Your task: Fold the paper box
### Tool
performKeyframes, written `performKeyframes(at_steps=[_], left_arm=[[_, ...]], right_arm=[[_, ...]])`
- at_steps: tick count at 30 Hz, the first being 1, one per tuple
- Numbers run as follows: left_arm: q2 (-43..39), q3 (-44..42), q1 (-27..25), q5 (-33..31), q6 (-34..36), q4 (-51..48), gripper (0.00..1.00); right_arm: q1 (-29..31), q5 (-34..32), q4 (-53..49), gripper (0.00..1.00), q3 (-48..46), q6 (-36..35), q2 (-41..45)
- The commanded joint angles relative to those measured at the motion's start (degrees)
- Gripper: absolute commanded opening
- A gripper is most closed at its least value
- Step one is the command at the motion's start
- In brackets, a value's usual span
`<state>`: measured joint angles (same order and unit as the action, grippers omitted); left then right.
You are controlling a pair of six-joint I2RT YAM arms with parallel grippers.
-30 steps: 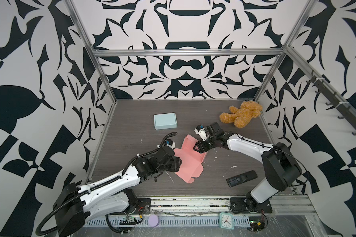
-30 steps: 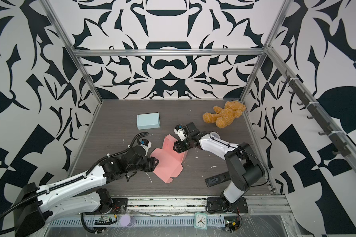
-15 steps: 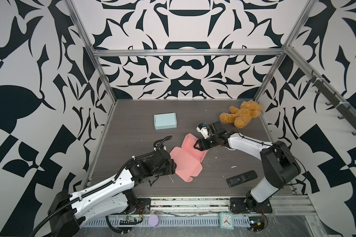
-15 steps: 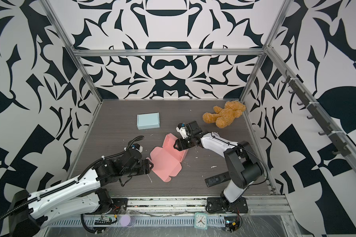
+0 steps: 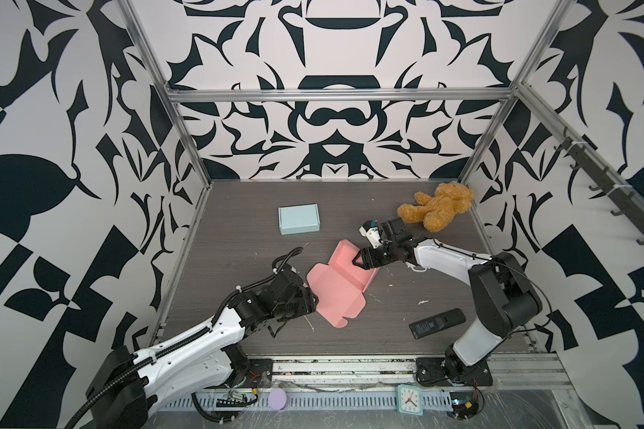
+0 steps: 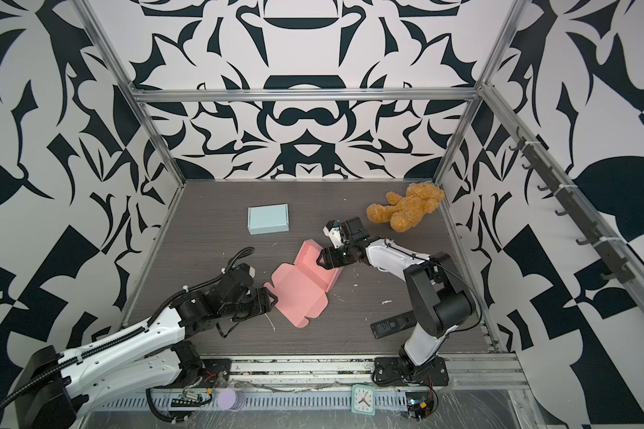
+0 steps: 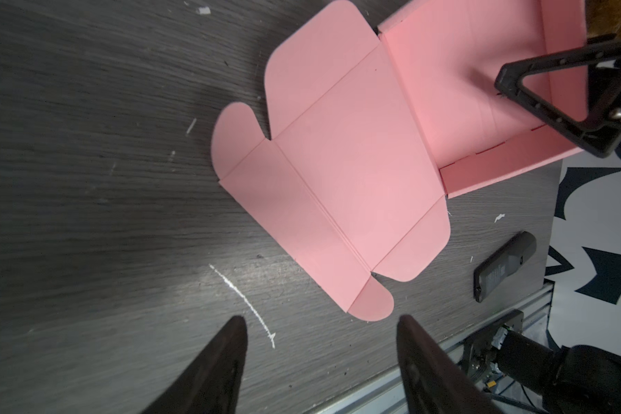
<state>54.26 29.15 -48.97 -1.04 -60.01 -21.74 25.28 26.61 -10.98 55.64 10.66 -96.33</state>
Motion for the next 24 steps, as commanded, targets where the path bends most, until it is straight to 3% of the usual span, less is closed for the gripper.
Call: performKeyframes(at_steps=[1,9,15,24], left_arm=[[0.49,-2.60,1.39,3.62,-1.99,4.73,0.69],[2.22,-6.29,2.90,6.24,-5.20,12.95,0.71],[3.04,-6.51,3.55,5.92,-5.93,16.96,0.89],[4.94,-8.73,4.06,3.54,-9.76,20.80,0.86]], right_arm=[[-0.12,-0.06,0.23,0.68,-0.97,0.59,-1.63],[-0.32,-0.11,0.34,0.68,-0.88,0.77,-3.00],[-0.48,0.02,0.52,0.68,-1.04,0.87,-3.34],[-0.49,0.06,0.52,0.68,-1.32,0.95,-3.25]])
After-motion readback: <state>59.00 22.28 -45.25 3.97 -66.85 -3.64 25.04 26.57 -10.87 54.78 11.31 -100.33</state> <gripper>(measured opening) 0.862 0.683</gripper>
